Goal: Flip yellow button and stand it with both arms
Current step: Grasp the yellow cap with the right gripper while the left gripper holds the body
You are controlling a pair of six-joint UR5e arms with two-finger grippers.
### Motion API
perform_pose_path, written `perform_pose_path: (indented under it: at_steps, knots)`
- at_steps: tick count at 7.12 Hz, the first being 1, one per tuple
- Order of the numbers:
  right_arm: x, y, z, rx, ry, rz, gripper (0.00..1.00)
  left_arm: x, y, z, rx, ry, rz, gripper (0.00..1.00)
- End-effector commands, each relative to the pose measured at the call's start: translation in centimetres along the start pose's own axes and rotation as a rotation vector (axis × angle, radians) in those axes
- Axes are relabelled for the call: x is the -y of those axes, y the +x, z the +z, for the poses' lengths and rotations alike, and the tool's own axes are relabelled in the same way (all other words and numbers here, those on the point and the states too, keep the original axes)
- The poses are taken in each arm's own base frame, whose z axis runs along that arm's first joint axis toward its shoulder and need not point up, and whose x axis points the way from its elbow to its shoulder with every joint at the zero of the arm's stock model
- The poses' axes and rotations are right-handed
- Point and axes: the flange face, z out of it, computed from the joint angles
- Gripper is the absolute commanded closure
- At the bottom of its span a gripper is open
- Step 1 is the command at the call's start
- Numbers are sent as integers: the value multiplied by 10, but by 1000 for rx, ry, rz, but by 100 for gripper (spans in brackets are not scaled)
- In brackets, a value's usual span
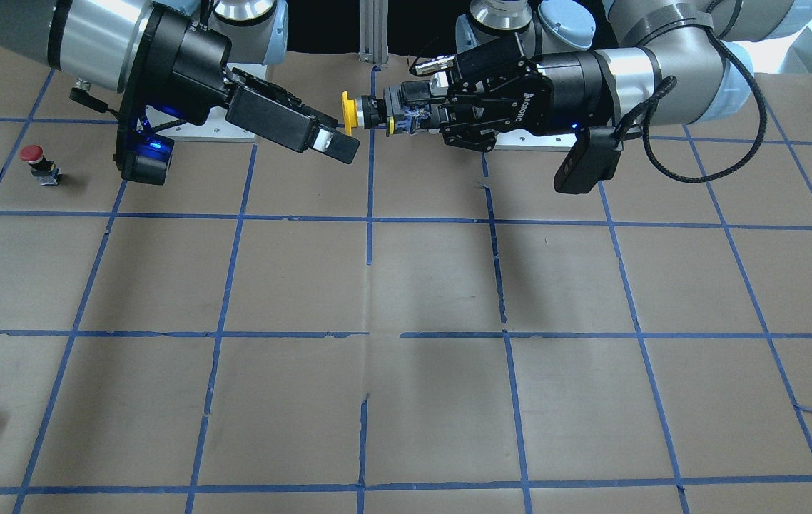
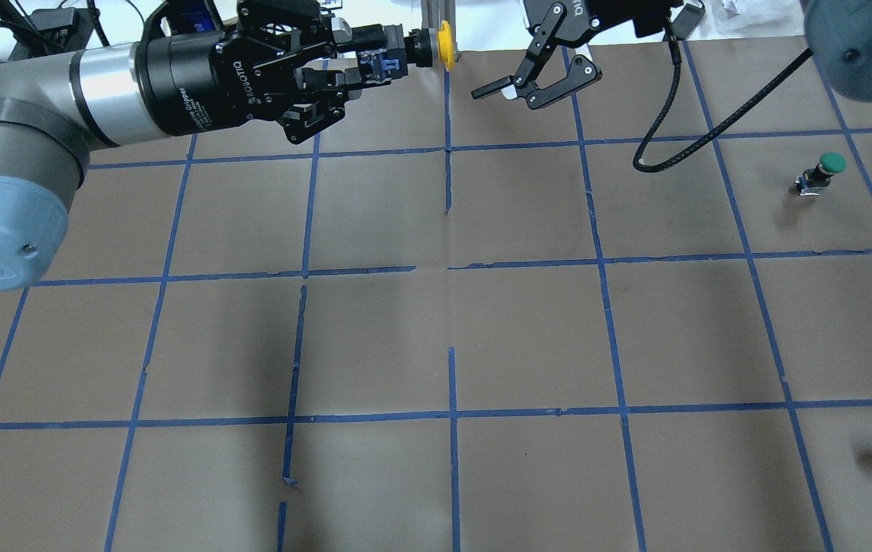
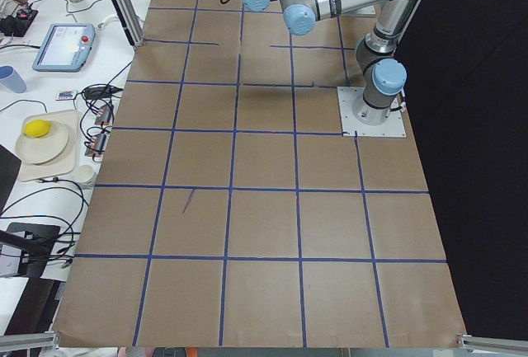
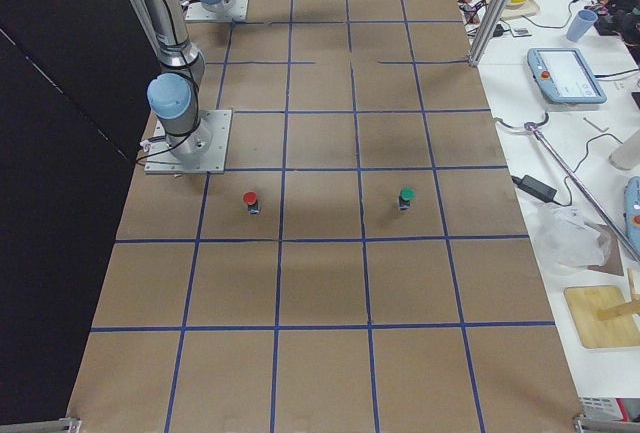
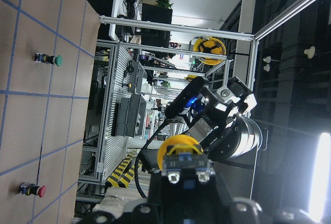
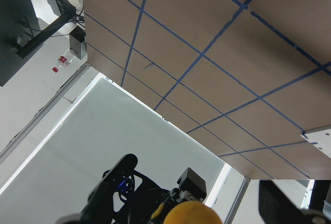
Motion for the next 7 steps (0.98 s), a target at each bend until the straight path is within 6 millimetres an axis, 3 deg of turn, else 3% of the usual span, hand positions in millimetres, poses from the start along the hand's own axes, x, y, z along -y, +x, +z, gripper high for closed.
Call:
perform_pose_path:
  at_steps: [1,3,5,7]
  knots:
    - [-6,-2,2,12,-25,18,1,-1,-3,0,0,-1,-2,100]
    - [-6,-1,3,11,-30,23,8,-1,-4,0,2,-1,0,100]
    - [-3,0,3,11,-30,28,43,-1,-4,0,2,-1,4,100]
    - [-2,0,0,14,-28,32,70,-1,-4,0,2,-1,4,100]
